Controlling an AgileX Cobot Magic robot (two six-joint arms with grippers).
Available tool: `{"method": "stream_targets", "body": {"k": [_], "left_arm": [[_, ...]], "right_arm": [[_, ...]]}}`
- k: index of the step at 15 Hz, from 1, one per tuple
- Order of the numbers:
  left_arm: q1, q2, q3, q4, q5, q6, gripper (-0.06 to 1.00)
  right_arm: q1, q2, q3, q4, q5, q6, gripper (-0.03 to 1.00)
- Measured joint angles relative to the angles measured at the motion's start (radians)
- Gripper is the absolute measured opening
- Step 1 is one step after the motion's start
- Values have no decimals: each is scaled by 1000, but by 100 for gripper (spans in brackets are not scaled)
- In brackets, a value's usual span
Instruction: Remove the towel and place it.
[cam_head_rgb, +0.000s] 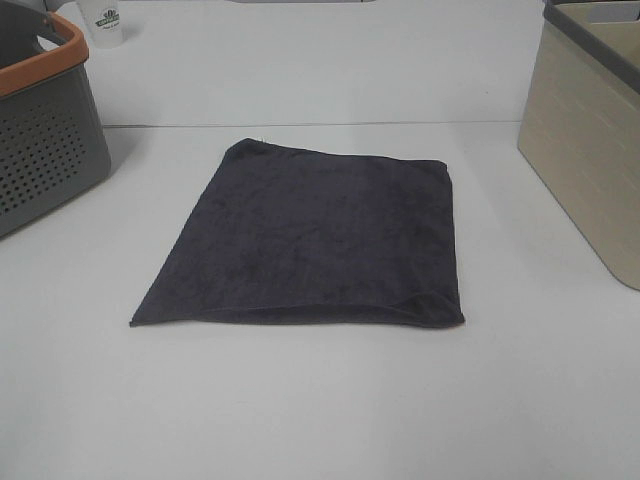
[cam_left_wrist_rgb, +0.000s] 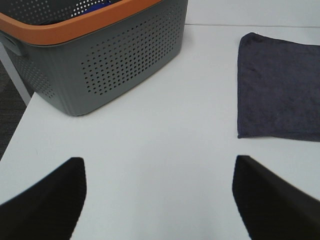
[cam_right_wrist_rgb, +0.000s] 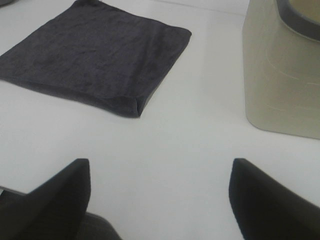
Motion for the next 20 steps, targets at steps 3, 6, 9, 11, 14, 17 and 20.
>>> {"method": "stream_targets", "body": {"k": [3, 6, 9, 11, 14, 17, 20], "left_arm": [[0, -1, 0, 6, 1, 0, 75], [0, -1, 0, 7, 1, 0, 75], [0, -1, 0, 7, 1, 0, 75], [0, -1, 0, 8, 1, 0, 75], [0, -1, 0, 17, 1, 1, 75], [0, -1, 0, 18, 1, 1, 75], [0, -1, 0, 18, 1, 1, 75]], "right_arm": [[0, -52, 2, 1, 0, 0, 75], [0, -52, 2, 1, 0, 0, 75], [0, -52, 2, 1, 0, 0, 75], [0, -52, 2, 1, 0, 0, 75], [0, -52, 2, 1, 0, 0, 75], [0, -52, 2, 1, 0, 0, 75], [0, -52, 2, 1, 0, 0, 75]]}}
